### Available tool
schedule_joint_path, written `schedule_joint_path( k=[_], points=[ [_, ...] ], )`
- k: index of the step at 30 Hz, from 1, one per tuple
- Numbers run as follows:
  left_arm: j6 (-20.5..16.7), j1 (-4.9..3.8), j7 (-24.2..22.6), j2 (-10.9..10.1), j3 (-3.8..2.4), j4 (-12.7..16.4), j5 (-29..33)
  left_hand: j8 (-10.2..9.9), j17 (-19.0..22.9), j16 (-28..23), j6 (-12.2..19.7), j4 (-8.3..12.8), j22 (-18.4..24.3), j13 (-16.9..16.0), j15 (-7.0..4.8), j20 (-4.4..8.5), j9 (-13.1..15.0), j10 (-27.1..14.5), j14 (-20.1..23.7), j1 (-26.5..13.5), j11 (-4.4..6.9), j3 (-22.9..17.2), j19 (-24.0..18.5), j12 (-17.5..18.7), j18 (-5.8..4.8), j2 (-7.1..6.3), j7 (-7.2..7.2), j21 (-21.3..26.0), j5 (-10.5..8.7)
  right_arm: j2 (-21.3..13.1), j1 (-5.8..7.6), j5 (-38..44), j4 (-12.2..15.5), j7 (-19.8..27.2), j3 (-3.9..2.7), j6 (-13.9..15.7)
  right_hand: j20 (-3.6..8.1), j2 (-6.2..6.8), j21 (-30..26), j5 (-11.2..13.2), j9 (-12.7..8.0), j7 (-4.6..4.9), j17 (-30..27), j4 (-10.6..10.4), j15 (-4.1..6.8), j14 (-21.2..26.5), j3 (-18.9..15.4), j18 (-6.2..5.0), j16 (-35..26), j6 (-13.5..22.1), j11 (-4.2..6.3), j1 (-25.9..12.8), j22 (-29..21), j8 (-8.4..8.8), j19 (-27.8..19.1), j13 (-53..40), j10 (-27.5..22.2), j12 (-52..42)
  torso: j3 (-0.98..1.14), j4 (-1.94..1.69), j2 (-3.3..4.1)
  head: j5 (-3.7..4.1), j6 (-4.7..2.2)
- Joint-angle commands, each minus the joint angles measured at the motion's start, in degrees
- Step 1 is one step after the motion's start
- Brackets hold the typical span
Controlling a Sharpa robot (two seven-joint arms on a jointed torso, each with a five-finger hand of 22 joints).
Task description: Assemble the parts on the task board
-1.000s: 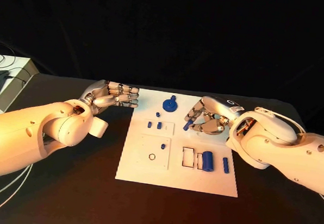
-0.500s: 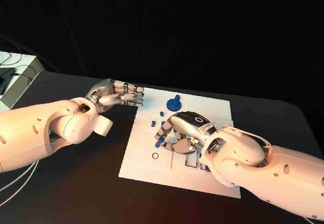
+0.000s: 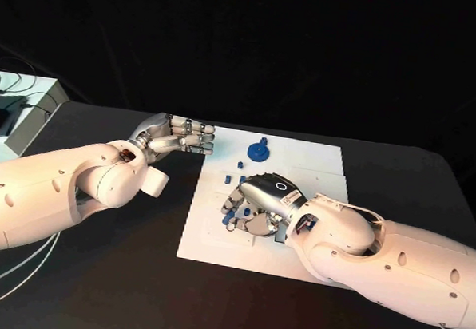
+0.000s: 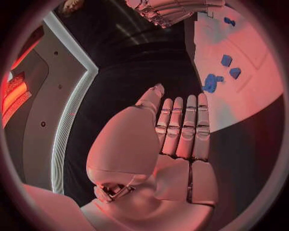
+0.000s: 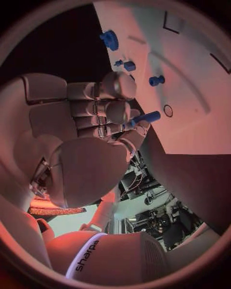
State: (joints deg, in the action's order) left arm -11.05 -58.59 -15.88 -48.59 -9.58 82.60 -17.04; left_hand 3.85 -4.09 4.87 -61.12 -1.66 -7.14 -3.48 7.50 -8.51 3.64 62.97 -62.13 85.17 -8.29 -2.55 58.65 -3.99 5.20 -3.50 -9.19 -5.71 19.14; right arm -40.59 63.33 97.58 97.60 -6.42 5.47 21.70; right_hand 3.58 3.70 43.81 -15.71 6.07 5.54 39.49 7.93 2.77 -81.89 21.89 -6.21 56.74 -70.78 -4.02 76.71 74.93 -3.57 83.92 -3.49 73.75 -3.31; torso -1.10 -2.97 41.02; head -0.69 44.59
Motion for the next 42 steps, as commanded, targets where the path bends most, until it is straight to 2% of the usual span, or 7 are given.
schedule_joint_path(
  k=[1, 16, 24, 42],
  points=[
    [0.96, 0.05, -0.40, 0.03, -0.05, 0.15, 0.28, -0.19, 0.04, 0.26, -0.09, -0.12, 0.05, 0.07, 0.03, -0.21, -0.01, -0.50, 0.28, 0.22, 0.03, -0.36, 0.22, 0.27, 0.18, -0.06, 0.07, -0.28, 0.24, -0.04, -0.09, 2.52, -0.23, 0.38, 0.03, -0.08, 0.31, -1.31, 0.15, -0.17, 0.04, 0.21, 0.05, 0.19, 0.28, 0.13, -0.02, -0.87, 0.04, -0.14, 2.15, 0.73, 5.40, -0.20, 2.29, -0.17, 2.59, -0.23, 0.01, 0.08, 0.00, 0.03, 0.14],
    [0.98, 0.04, -0.34, -0.14, -0.05, 0.22, 0.28, -0.19, 0.04, 0.26, -0.09, -0.12, 0.05, 0.07, 0.03, -0.21, -0.01, -0.50, 0.28, 0.22, 0.03, -0.36, 0.22, 0.27, 0.18, -0.06, 0.07, -0.28, 0.24, -0.05, -0.33, 2.64, -0.41, 0.74, 0.32, -1.04, 0.31, -1.32, 0.25, -0.13, 0.05, 0.20, 0.06, 0.27, 0.30, 0.11, -0.06, -0.86, 0.07, -0.16, 2.17, 0.73, 5.42, -0.20, 2.28, -0.17, 2.62, -0.23, 0.02, 0.03, -0.02, -0.04, 0.26],
    [1.00, 0.04, -0.35, -0.18, -0.05, 0.30, 0.28, -0.20, 0.04, 0.25, -0.09, -0.17, 0.21, 0.06, 0.05, -0.20, -0.02, -0.50, 0.30, 0.05, 0.03, -0.55, 0.18, 0.27, 0.15, -0.11, 0.08, -0.42, 0.23, 0.00, -0.42, 2.69, -0.74, 0.66, 0.46, -1.69, 0.30, -1.38, 0.32, -0.17, 0.06, 0.21, 0.08, 0.38, 0.30, 0.12, -0.07, -0.86, 0.09, -0.17, 2.17, 0.71, 5.42, -0.20, 2.26, -0.17, 2.65, -0.24, 0.01, -0.02, -0.01, 0.01, 0.60],
    [0.99, 0.04, -0.32, -0.31, -0.05, 0.31, 0.28, -0.20, 0.04, 0.25, -0.09, -0.17, 0.21, 0.06, 0.05, -0.20, -0.02, -0.50, 0.30, 0.05, 0.03, -0.55, 0.18, 0.27, 0.15, -0.11, 0.08, -0.42, 0.23, -0.17, -0.52, 2.87, -1.26, 0.47, 0.79, -3.11, 0.30, -1.41, 0.35, -0.18, 0.06, 0.22, 0.11, 0.48, 0.29, 0.14, -0.11, -0.86, 0.10, -0.19, 2.16, 0.66, 5.42, -0.20, 2.24, -0.17, 2.66, -0.23, 0.05, 0.05, 0.00, 0.00, 0.79]
  ],
)
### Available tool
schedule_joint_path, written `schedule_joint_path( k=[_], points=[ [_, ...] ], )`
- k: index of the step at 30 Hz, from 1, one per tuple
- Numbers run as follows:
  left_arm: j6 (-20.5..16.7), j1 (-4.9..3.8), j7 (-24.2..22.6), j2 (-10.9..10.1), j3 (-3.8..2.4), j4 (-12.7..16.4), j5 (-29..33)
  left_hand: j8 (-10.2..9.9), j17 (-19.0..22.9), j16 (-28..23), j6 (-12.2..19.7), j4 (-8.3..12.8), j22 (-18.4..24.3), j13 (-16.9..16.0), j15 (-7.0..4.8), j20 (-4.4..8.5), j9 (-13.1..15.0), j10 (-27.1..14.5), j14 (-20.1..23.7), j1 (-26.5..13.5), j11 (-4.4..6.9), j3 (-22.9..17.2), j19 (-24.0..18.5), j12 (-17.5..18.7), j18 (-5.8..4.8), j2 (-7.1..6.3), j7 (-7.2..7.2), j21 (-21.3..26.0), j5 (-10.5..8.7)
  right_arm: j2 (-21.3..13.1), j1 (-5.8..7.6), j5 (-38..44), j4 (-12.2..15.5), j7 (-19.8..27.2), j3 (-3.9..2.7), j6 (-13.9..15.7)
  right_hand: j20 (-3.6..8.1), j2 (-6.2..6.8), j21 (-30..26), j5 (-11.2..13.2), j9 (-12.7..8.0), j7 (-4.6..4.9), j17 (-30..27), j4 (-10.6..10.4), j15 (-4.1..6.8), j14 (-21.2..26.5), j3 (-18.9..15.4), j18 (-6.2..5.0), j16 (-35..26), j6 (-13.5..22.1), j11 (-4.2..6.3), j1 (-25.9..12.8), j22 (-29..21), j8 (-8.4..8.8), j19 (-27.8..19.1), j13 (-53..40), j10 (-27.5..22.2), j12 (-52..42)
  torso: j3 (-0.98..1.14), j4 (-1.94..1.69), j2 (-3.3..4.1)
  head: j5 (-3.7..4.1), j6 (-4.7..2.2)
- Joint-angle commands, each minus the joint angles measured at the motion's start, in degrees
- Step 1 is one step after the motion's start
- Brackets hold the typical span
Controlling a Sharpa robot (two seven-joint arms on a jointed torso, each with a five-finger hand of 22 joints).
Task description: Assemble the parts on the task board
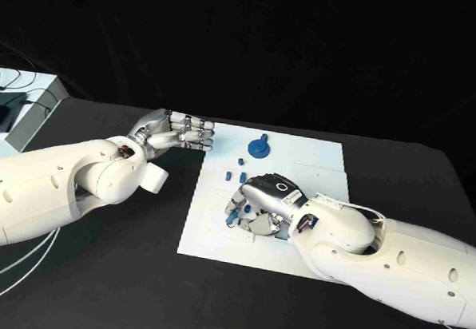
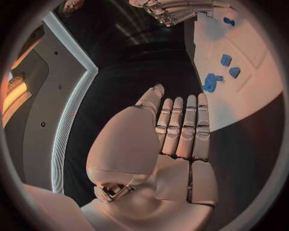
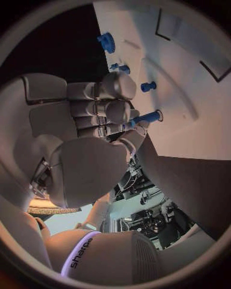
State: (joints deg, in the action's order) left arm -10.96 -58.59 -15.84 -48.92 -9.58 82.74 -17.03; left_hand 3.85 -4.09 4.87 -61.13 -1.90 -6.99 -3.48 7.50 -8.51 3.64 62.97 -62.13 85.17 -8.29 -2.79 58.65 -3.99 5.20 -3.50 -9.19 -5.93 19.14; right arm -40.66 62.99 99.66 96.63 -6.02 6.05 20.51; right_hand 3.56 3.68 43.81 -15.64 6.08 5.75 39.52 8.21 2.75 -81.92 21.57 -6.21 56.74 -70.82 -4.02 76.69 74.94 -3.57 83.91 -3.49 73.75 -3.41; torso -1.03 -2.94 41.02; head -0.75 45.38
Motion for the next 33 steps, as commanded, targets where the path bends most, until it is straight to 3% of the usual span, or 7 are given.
schedule_joint_path(
  k=[1, 33],
  points=[
    [0.90, 0.04, -0.35, 0.02, -0.05, 0.16, 0.27, -0.20, 0.04, 0.25, -0.09, 0.07, 0.06, 0.06, 0.05, -0.20, -0.02, -0.50, 0.30, 0.05, 0.03, -0.31, 0.18, 0.27, 0.15, -0.11, 0.08, -0.20, 0.23, -0.09, -0.19, 0.80, -0.29, 0.09, 0.22, -1.97, 0.32, -1.40, 0.35, -0.25, 0.05, 0.01, 0.08, 0.19, 0.31, 0.17, 0.20, -0.86, 0.10, -0.14, 2.17, 0.68, 5.40, -0.20, 2.25, -0.17, 2.65, -0.13, -0.01, 0.00, 0.00, 0.05, 0.04],
    [1.04, 0.04, -0.23, -0.08, -0.05, 0.13, 0.27, -0.20, 0.04, 0.25, -0.09, 0.07, 0.06, 0.06, 0.05, -0.20, -0.02, -0.50, 0.30, 0.05, 0.03, -0.31, 0.18, 0.27, 0.15, -0.11, 0.08, -0.20, 0.23, -0.59, -0.48, 2.59, 0.39, -1.43, 0.36, -2.44, 0.32, -1.45, 0.51, -0.30, 0.06, 0.00, 0.10, 0.30, 0.32, 0.16, 0.14, -0.85, 0.12, -0.18, 2.18, 0.66, 5.43, -0.20, 2.25, -0.17, 2.69, -0.13, -0.03, -0.05, 0.00, 0.08, 0.15]
  ],
)
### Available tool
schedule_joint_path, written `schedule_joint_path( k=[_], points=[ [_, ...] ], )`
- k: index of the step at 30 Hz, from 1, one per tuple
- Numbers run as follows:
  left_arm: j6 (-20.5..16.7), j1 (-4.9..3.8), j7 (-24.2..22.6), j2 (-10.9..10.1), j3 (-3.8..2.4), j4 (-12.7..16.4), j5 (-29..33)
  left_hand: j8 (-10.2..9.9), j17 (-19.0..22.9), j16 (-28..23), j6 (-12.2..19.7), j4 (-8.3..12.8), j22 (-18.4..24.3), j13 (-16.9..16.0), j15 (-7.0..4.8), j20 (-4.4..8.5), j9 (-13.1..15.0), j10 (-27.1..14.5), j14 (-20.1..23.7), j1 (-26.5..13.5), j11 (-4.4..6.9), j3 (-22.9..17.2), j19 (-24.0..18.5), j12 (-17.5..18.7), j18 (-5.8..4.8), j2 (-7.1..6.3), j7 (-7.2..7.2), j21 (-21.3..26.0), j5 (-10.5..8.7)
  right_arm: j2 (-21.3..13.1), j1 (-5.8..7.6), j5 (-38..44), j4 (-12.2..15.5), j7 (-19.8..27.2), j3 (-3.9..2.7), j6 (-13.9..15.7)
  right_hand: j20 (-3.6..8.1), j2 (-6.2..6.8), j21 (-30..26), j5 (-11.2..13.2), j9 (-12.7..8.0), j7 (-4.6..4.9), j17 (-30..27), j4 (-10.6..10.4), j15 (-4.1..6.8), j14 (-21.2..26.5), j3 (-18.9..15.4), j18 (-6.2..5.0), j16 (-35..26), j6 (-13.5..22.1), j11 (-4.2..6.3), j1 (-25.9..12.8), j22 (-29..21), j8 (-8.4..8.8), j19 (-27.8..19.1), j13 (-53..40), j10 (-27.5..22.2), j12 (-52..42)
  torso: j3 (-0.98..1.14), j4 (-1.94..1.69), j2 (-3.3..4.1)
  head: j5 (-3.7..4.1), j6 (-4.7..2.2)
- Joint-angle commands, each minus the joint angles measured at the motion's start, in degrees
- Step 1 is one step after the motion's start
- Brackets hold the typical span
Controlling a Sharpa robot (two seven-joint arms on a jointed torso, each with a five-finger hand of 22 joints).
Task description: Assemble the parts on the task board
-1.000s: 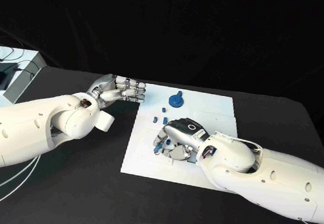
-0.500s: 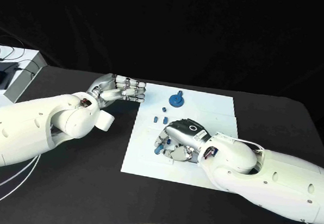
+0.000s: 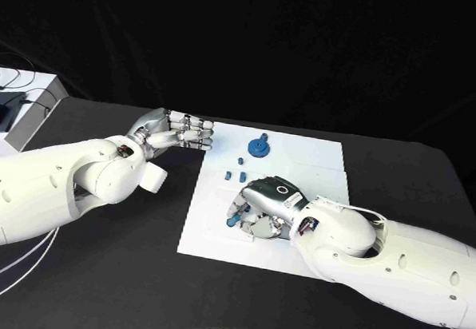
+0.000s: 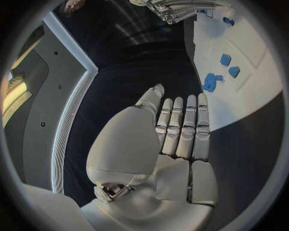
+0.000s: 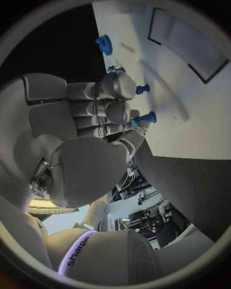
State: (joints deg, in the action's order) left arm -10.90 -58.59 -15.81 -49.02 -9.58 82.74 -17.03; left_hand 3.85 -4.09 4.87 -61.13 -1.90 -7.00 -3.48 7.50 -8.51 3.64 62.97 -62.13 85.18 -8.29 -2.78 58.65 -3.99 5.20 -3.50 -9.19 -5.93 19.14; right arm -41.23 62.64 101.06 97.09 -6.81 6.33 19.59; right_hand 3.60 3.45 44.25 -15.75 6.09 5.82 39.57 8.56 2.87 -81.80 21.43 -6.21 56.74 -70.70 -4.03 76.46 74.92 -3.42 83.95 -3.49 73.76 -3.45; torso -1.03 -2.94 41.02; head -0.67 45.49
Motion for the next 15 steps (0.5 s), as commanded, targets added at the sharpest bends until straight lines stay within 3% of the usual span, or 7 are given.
schedule_joint_path(
  k=[1, 8, 15],
  points=[
    [0.97, 0.03, -0.27, 0.03, -0.05, 0.13, 0.26, -0.20, 0.04, 0.25, -0.09, 0.07, 0.07, 0.06, 0.05, -0.20, -0.02, -0.50, 0.30, 0.05, 0.03, -0.32, 0.18, 0.27, 0.15, -0.11, 0.08, -0.20, 0.23, 0.05, -0.13, 1.22, -0.10, -0.68, 0.08, -1.58, 0.29, -1.22, 0.08, -0.19, 0.05, -0.08, 0.05, -0.05, 0.20, 0.04, 0.28, -0.84, 0.13, -0.30, 2.19, 0.88, 5.46, -0.36, 2.21, -0.16, 2.68, -0.09, -0.05, -0.04, 0.00, 0.00, 0.01],
    [1.01, 0.04, -0.25, 0.13, -0.05, 0.15, 0.26, -0.20, 0.04, 0.25, -0.09, 0.07, 0.07, 0.06, 0.05, -0.20, -0.02, -0.50, 0.30, 0.05, 0.03, -0.32, 0.18, 0.27, 0.15, -0.11, 0.08, -0.20, 0.23, 1.73, -0.34, 1.31, -0.95, -1.69, 0.12, -3.42, 0.21, -1.26, -1.03, -0.11, -0.09, 0.26, -0.06, -0.17, 0.06, 0.13, 0.03, -1.01, -0.11, 0.30, 1.95, 0.43, 5.19, -0.25, 2.01, -0.12, 2.03, -0.04, -0.03, -0.03, -0.02, 0.00, -0.06],
    [0.97, 0.04, -0.27, 0.10, -0.05, 0.31, 0.34, -0.18, 0.03, 0.26, -0.19, -0.12, 0.41, 0.06, 0.05, -0.25, -0.01, -0.49, 0.30, -0.37, 0.04, -0.26, 0.12, 0.26, 0.13, -0.20, 0.14, -0.43, 0.17, 3.25, -0.83, 1.31, -2.19, -2.63, 0.40, -4.36, -0.13, -0.27, -2.33, -0.18, -0.99, 1.01, -0.36, -0.82, -0.35, 0.05, -1.58, -1.30, -0.40, 3.02, 1.30, -0.12, 4.92, -0.09, 1.94, -0.11, 0.24, -0.05, -0.08, -0.01, 0.00, 0.03, -0.06]
  ],
)
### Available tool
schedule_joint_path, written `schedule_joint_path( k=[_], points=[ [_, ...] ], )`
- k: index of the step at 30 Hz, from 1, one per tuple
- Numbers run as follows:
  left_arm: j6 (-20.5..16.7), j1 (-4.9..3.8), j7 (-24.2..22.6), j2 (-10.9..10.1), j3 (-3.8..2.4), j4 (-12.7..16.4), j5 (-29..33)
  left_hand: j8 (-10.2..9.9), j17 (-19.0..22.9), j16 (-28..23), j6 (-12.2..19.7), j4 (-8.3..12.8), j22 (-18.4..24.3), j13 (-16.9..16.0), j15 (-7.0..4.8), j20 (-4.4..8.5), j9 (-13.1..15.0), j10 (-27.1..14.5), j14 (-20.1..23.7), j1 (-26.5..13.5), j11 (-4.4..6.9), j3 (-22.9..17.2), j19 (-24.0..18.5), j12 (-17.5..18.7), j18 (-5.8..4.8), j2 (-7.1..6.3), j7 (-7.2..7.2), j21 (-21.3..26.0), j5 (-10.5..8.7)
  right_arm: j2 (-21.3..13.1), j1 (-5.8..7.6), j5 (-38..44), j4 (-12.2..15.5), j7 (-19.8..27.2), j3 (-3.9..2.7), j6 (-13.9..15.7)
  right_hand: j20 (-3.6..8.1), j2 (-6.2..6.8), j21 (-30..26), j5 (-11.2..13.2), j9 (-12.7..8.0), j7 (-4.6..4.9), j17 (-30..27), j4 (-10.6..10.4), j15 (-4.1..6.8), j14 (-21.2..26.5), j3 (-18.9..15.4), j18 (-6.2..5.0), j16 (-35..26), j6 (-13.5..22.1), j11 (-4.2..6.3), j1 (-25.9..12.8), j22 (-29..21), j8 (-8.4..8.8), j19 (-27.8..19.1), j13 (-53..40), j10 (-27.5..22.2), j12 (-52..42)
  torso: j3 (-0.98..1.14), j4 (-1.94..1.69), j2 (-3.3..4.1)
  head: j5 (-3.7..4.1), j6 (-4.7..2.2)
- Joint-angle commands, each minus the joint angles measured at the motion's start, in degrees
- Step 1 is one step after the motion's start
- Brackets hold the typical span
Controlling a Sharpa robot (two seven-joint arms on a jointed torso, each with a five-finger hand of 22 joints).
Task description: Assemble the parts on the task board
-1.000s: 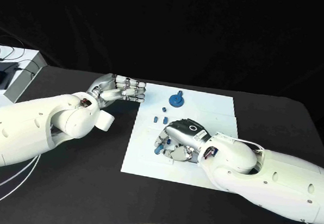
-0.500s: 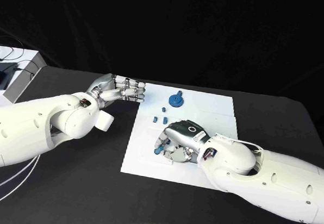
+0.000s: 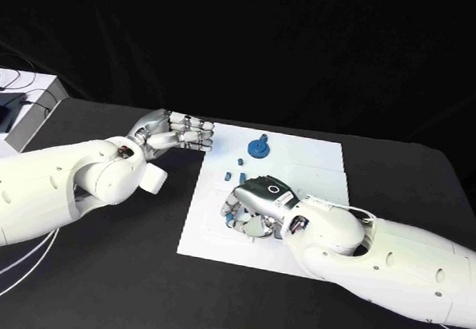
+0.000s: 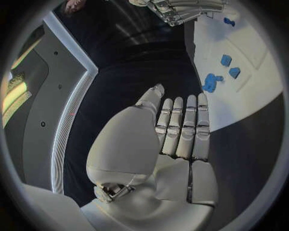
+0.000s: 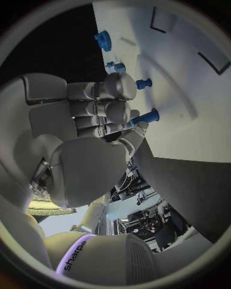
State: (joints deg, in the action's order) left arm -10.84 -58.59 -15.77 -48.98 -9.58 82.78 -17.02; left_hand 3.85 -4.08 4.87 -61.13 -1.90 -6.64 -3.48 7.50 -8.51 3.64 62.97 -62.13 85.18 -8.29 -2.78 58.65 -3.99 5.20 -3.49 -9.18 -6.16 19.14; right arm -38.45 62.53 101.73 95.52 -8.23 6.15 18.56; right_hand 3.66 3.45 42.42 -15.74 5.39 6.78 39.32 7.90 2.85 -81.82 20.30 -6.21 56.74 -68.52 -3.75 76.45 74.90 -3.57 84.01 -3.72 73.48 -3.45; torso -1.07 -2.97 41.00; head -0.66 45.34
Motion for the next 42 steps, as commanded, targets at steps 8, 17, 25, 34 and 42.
schedule_joint_path(
  k=[8, 17, 25, 34, 42],
  points=[
    [0.65, 0.03, -0.47, -0.15, -0.05, 0.44, 0.40, -0.18, 0.03, 0.26, -0.18, -0.11, 0.10, 0.06, 0.06, -0.26, -0.01, -0.50, 0.31, -0.29, 0.03, -0.16, 0.11, 0.25, 0.14, -0.16, 0.10, -0.19, 0.15, 0.54, -1.00, 0.51, -0.86, -1.39, 0.74, -1.80, -0.61, 2.23, -1.23, 0.35, -1.39, 0.21, -0.34, -2.60, -0.79, -0.01, -3.49, -1.55, -0.48, 3.75, 0.51, -1.91, 4.85, 0.06, 2.03, 0.16, -1.18, -0.06, 0.01, 0.03, -0.02, 0.04, 0.17],
    [0.45, 0.03, -0.60, -0.17, -0.05, 0.39, 0.52, -0.21, 0.03, 0.32, -0.17, -0.46, 0.35, 0.06, 0.06, -0.32, -0.02, -0.49, 0.30, -0.18, 0.05, 1.06, 0.21, 0.23, 0.19, 0.08, 0.15, -0.14, 0.06, 0.00, -1.09, 0.27, -0.76, -0.82, 0.77, 1.49, -1.28, 3.37, -2.10, 3.39, -1.32, -0.14, 0.00, -7.13, -1.47, 0.32, -13.36, -2.05, 0.05, 5.59, -0.47, -0.42, 4.79, -0.06, 2.24, 0.11, -5.44, -0.71, 0.07, 0.04, 0.00, 0.03, 0.04],
    [0.43, 0.03, -0.59, -0.19, -0.05, 0.31, 0.54, -0.21, 0.03, 0.32, -0.17, -0.46, 0.35, 0.06, 0.06, -0.32, -0.02, -0.49, 0.30, -0.18, 0.05, 1.06, 0.21, 0.23, 0.19, 0.08, 0.15, -0.14, 0.06, -0.54, -1.18, 0.26, -0.09, -0.62, 0.77, 3.74, -1.64, 3.37, -4.06, 3.24, -1.28, -0.22, -0.24, -9.57, -1.79, 0.31, -18.01, -2.53, -0.26, 6.40, -1.00, 2.07, 4.52, -0.05, 2.38, 0.14, -8.65, -1.77, 0.09, 0.02, 0.05, 0.10, -0.10],
    [0.51, 0.04, -0.56, -0.17, -0.05, 0.16, 0.54, -0.21, 0.03, 0.32, -0.17, -0.46, 0.35, 0.06, 0.06, -0.32, -0.02, -0.49, 0.30, -0.18, 0.05, 1.06, 0.21, 0.23, 0.19, 0.08, 0.15, -0.14, 0.06, -2.11, -1.22, 0.29, 1.15, -0.31, 0.71, 9.25, -2.01, 4.87, -9.12, 2.84, -1.29, -0.46, -0.91, -11.40, -2.19, 0.40, -17.93, -3.35, -1.15, 7.57, -1.63, 3.09, 3.58, -0.05, 2.39, 0.19, -12.14, -2.79, 0.06, 0.06, 0.01, 0.24, -0.32],
    [0.71, 0.05, -0.53, -0.13, -0.05, 0.04, 0.54, -0.19, 0.03, 0.31, -0.09, -0.49, 0.50, 0.05, 0.09, -0.34, -0.01, -0.54, 0.36, 0.04, 0.01, 1.40, 0.23, 0.24, 0.19, 0.16, 0.11, -0.13, 0.08, -6.19, -0.65, -9.62, 3.06, 3.29, -0.19, 16.09, -1.92, 5.01, -10.42, 1.80, -1.22, -0.05, -1.27, -12.38, -1.77, 0.16, -17.41, -3.45, -1.56, 9.49, -1.00, 4.04, 3.50, -0.05, 2.78, 0.20, -10.07, -4.60, 0.03, 0.09, -0.10, 0.52, -0.51]
  ],
)
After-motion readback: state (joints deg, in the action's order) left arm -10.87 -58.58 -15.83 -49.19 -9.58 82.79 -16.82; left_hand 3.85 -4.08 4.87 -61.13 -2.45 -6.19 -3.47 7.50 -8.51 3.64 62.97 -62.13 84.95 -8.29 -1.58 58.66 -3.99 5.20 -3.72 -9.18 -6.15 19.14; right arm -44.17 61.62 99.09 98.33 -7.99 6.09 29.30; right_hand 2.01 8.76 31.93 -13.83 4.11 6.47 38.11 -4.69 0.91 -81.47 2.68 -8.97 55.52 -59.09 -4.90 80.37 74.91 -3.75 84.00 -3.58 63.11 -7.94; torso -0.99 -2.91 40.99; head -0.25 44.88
